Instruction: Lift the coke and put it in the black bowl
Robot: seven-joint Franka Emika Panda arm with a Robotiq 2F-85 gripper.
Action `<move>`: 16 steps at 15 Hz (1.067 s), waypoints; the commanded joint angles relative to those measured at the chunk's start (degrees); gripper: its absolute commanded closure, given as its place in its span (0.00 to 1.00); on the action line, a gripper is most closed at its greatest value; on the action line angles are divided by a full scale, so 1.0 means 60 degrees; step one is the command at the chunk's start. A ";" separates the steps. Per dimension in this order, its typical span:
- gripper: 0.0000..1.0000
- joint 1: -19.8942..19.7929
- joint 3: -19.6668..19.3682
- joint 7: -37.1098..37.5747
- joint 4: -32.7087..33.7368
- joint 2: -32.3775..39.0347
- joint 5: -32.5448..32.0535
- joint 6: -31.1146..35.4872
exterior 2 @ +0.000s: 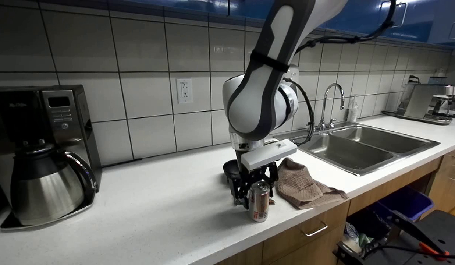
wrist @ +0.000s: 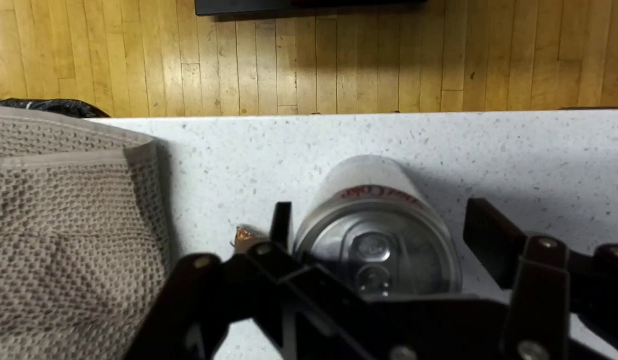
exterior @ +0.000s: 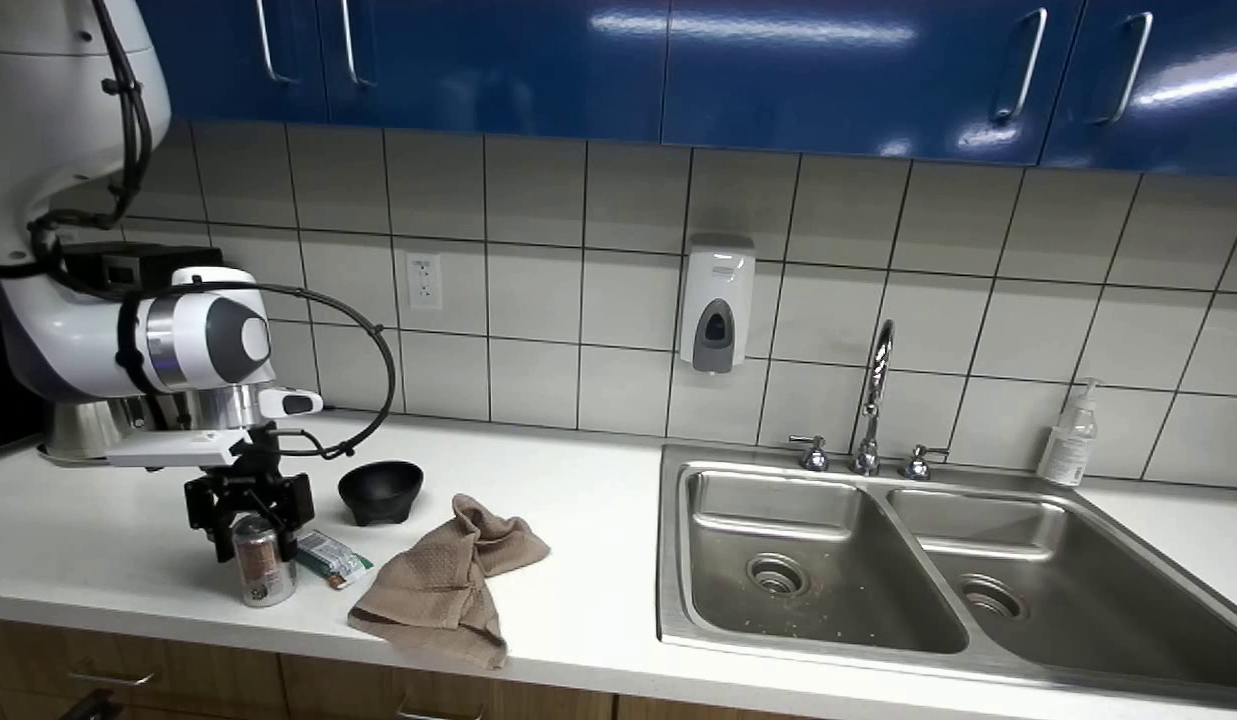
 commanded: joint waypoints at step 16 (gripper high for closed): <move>0.59 -0.0643 -0.0279 0.0273 0.0990 -0.1463 0.0528 -0.2132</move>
